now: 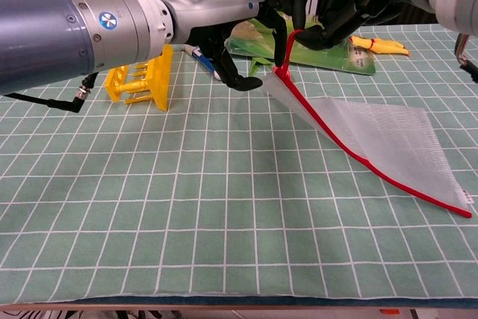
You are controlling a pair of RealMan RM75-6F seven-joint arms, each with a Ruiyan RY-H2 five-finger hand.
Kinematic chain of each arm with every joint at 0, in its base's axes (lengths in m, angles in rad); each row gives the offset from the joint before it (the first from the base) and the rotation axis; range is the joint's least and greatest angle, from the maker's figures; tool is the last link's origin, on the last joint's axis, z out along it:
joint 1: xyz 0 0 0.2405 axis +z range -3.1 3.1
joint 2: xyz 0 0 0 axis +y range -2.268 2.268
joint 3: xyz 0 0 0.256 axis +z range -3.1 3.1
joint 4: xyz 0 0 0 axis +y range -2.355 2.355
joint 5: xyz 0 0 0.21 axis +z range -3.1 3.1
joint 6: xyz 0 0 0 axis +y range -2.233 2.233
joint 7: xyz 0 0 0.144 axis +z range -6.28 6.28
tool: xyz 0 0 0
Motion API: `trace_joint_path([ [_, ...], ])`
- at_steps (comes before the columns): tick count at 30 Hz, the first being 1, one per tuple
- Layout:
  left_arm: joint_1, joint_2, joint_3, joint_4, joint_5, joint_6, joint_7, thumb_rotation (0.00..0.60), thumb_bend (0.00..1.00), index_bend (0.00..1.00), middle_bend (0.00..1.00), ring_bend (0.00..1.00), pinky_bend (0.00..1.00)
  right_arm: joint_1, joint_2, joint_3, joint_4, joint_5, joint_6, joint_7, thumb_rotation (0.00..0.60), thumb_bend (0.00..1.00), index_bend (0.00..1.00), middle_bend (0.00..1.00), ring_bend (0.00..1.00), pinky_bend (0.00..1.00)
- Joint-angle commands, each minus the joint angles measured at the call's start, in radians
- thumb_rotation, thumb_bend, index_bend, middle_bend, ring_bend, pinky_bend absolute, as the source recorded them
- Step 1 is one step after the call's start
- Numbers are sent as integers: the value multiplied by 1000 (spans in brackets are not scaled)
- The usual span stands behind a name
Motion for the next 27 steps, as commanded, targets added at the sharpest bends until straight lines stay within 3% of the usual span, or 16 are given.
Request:
trace_joint_path([
  [1,-7,-11,3,5,-10,4,1,600,359,428,0,0,0,0,5,-4,0,-1,0,3,600,707,685,1000,1000,1000],
  [27,-47,-79,9,49,-41,51,-3,600,393,489,23,0,0,-3,36,-20,-7,-8,7,41,600,708,687,1000,1000,1000],
])
